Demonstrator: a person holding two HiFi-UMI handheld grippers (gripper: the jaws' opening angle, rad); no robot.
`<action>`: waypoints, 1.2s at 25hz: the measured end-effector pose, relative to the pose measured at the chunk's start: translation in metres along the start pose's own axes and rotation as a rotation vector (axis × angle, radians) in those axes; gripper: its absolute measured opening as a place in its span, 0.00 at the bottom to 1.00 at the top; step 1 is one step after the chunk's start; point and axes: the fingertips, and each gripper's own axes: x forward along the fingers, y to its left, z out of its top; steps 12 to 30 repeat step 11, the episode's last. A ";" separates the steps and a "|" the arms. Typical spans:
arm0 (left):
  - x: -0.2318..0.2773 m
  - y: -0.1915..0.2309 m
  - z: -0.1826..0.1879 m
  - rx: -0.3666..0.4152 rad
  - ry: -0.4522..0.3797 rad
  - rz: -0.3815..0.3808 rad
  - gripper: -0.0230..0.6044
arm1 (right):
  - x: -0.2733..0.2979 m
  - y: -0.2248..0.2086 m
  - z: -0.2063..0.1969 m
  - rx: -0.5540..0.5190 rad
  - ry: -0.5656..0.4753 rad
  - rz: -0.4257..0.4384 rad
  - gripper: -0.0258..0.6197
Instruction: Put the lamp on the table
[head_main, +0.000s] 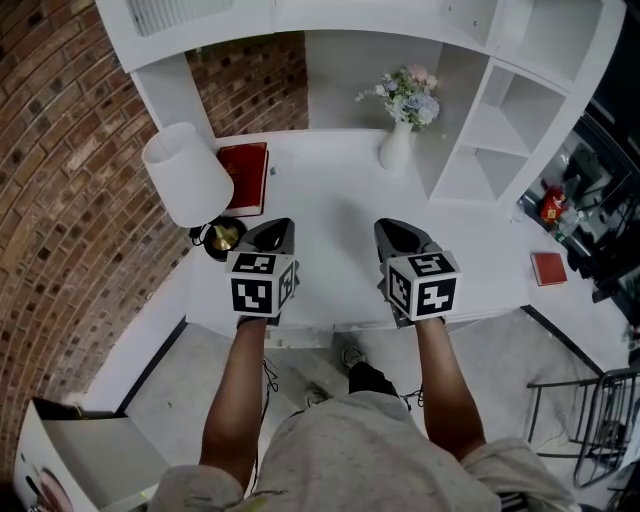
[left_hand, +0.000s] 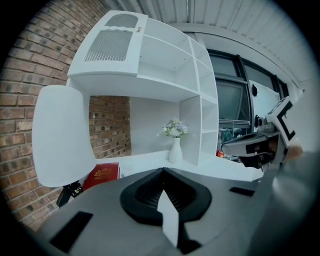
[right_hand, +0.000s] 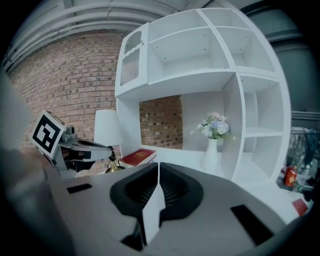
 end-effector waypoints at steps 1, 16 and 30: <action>0.000 0.000 0.000 0.001 -0.001 -0.002 0.03 | -0.001 0.000 -0.001 0.000 0.000 -0.002 0.06; 0.006 0.000 0.000 0.000 0.000 -0.014 0.03 | -0.001 -0.008 0.000 0.001 0.001 -0.014 0.06; 0.006 0.000 0.000 0.000 0.000 -0.014 0.03 | -0.001 -0.008 0.000 0.001 0.001 -0.014 0.06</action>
